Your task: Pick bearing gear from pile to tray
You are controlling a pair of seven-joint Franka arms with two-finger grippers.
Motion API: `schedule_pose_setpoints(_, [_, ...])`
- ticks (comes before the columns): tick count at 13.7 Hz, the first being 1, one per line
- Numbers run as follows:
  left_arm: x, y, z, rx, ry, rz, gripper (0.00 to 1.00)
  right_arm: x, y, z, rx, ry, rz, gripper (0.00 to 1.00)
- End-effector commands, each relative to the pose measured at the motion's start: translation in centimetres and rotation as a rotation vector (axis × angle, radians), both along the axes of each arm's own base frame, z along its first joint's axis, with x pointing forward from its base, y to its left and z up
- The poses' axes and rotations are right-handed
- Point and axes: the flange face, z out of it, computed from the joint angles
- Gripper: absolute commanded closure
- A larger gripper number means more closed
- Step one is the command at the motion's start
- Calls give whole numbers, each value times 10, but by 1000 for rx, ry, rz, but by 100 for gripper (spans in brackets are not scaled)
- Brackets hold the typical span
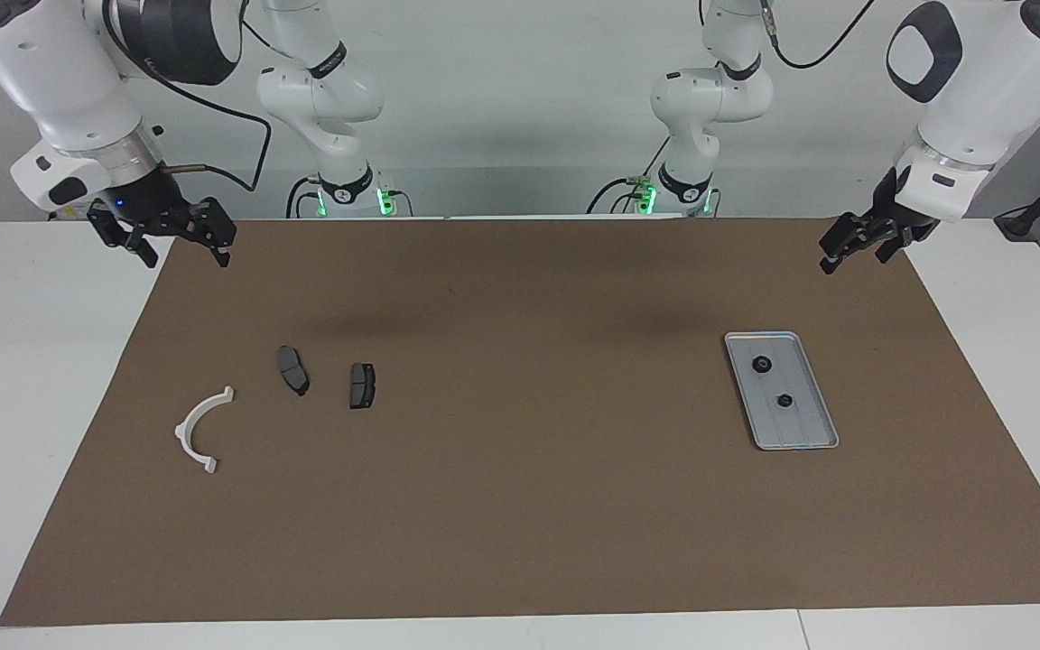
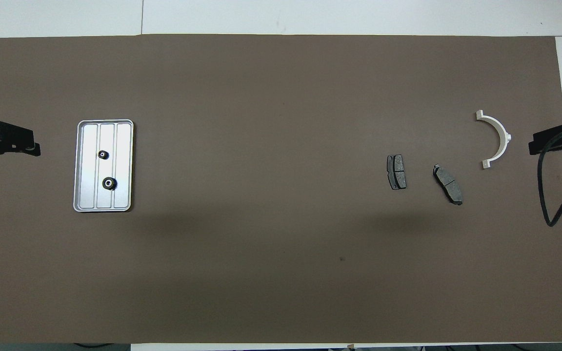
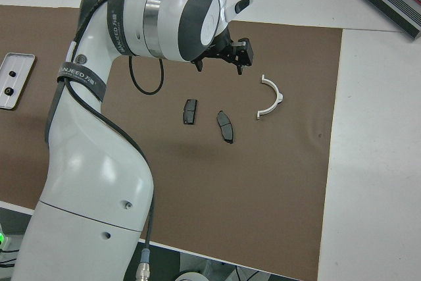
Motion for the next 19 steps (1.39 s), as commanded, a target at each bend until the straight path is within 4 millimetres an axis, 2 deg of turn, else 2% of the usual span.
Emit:
schedule_pose_setpoints(1, [0,2,1,-9,-2,1,0,-3,0,4,3,12,10,0])
schedule_pose_setpoints(10, [0,-3,1,-9,0,-8,0,-2,0,3,5,12,10,0])
schedule_pose_setpoints(13, [4,-7,13,-7,-17,-20,0,-2,0,3,5,12,12,0])
schedule_pose_setpoints(19, [1,-12,12,-9,4,-25,0,-2,0,3,3,12,12,0])
